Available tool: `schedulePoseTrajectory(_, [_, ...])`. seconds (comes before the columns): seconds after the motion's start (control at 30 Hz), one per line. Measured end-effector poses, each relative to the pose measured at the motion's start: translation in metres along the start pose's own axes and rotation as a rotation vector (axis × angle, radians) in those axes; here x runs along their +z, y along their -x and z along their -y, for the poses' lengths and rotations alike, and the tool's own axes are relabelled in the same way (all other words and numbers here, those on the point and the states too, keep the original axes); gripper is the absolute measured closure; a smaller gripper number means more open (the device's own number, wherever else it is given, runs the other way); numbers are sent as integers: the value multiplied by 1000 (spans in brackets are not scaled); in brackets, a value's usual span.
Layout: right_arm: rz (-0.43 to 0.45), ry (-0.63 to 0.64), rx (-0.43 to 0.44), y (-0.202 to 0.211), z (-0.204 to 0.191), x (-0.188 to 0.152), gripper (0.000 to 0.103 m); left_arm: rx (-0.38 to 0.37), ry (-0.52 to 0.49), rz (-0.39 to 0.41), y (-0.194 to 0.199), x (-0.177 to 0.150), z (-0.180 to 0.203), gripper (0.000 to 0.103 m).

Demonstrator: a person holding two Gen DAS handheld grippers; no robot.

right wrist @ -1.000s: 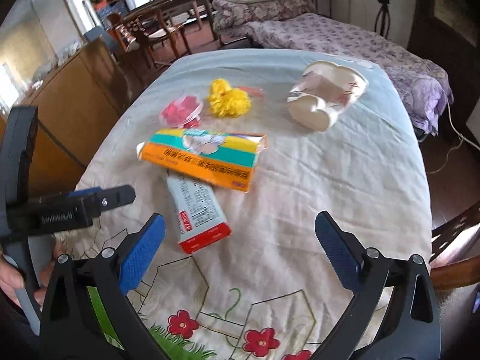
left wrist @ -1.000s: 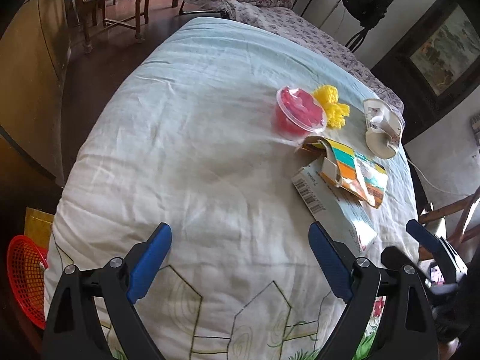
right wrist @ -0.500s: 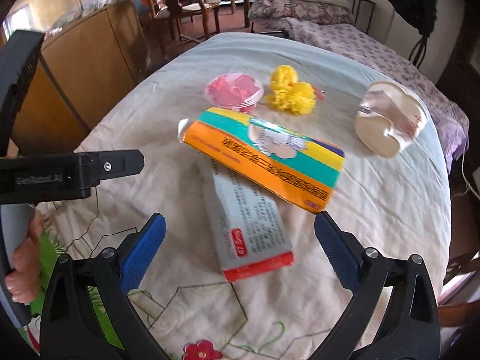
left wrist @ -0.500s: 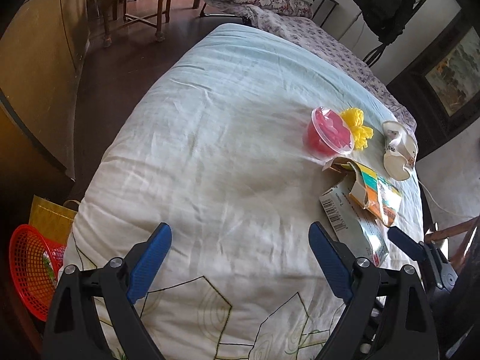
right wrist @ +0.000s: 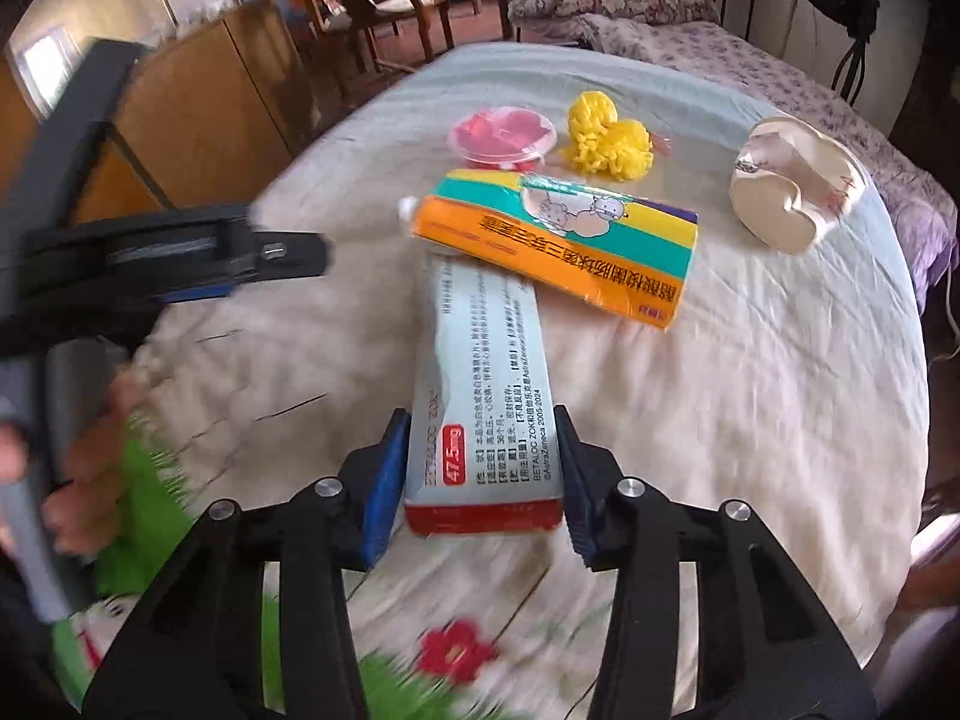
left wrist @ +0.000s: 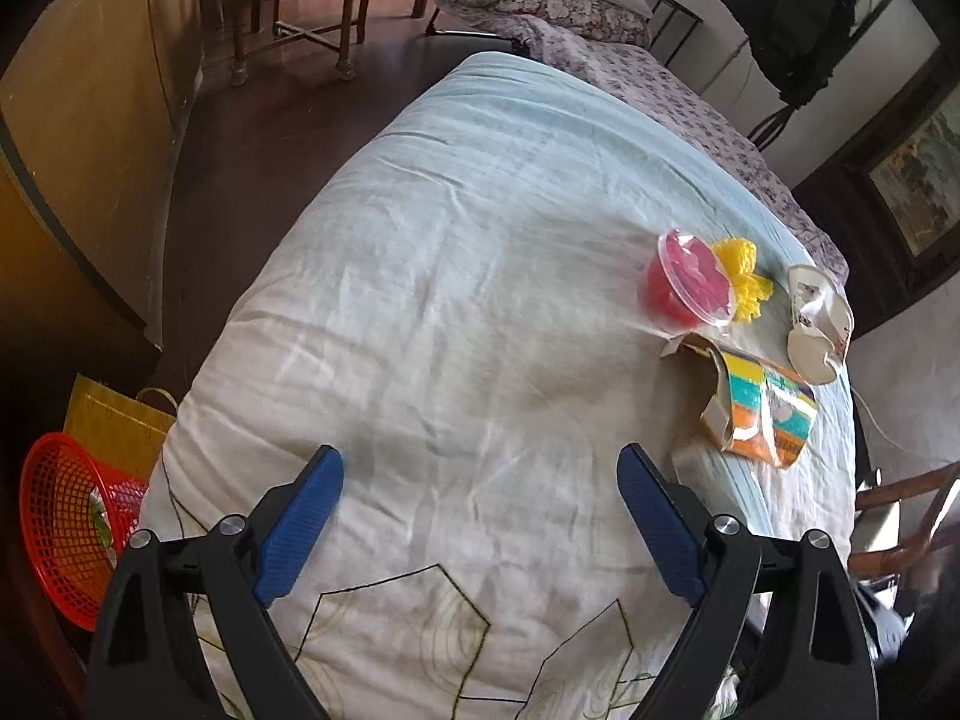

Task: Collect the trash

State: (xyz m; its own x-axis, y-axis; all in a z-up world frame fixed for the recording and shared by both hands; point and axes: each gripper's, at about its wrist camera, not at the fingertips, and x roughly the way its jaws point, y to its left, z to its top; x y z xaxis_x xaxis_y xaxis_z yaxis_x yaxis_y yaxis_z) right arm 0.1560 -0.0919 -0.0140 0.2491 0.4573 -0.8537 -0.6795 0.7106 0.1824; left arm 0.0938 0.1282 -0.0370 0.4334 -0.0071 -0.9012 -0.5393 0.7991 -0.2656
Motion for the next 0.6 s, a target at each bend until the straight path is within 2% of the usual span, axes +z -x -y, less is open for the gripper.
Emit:
schedulePoseTrajectory(0.13, [49,-51,59,22,1,-12,58,13,-9,8,1,-1,0,12])
schedulePoseTrajectory(0.33, [108,-117,191,52,3,-29,59,13,-2,9,2,-2,-1,12])
schedulePoseTrajectory(0.6, [188,-179,170,80,18,-31,60,14,-20,12,3,-3,3,12])
